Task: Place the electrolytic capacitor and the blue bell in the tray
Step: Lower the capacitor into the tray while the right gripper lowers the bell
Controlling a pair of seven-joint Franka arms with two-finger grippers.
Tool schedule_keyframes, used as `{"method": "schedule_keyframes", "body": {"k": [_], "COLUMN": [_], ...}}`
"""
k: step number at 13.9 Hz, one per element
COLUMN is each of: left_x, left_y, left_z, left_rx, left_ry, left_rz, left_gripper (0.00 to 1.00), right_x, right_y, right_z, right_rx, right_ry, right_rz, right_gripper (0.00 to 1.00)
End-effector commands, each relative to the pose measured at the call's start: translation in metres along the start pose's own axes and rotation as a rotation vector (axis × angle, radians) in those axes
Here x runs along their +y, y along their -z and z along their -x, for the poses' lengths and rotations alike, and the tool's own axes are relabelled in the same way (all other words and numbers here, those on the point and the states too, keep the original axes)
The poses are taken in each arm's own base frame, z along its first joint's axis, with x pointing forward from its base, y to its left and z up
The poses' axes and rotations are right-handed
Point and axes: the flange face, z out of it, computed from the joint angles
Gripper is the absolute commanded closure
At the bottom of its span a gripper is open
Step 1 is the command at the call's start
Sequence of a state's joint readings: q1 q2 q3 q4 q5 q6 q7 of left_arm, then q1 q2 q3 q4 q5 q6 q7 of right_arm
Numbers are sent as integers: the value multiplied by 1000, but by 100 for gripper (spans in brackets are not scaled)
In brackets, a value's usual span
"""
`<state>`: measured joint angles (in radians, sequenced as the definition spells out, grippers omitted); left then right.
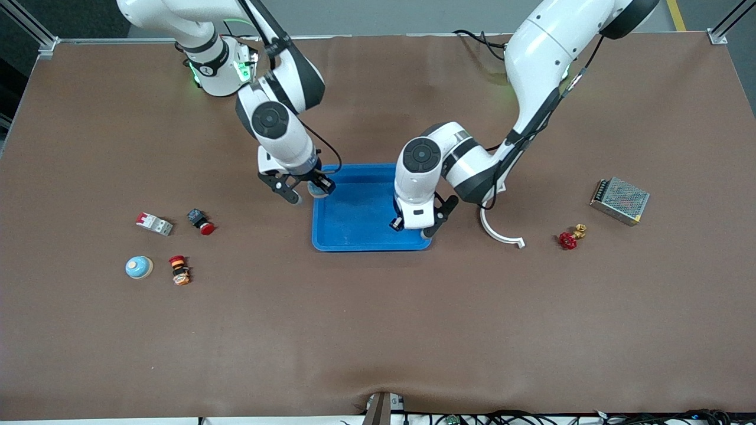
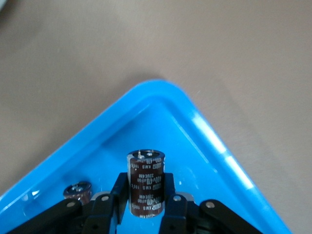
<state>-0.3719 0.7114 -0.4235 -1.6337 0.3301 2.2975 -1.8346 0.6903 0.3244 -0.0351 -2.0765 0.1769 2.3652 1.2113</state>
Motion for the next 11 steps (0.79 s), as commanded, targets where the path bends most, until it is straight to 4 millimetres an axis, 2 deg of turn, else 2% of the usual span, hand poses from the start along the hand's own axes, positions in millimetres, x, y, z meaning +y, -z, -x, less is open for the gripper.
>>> {"method": "schedule_keyframes", "body": {"k": [1, 4, 5, 6, 8, 9, 11], "left_x": [3, -1, 0, -1, 0, 1, 4], "left_y": [-13, -26, -27, -30, -30, -29, -20], "left_z": [6, 13, 12, 11, -2, -3, -11], "left_rx": [9, 7, 7, 7, 35, 35, 41], "left_ry": [27, 16, 13, 11, 1, 3, 12], "left_rz": [-12, -32, -32, -36, -30, -29, -14], "left_gripper": [100, 100, 91, 68, 12, 1, 0], "right_x": [-13, -24, -27, -31, -35, -36, -37], "right_y": [-14, -33, -42, -47, -56, -60, -64], "right_z": [0, 5, 12, 15, 22, 24, 31], "right_rx": [-1, 3, 4, 7, 14, 17, 18], "right_ry": [-34, -46, -43, -51, -51, -47, -38], "right_rz": [10, 16, 24, 20, 9, 7, 7], "right_gripper": [100, 100, 100, 100, 100, 100, 100]}}
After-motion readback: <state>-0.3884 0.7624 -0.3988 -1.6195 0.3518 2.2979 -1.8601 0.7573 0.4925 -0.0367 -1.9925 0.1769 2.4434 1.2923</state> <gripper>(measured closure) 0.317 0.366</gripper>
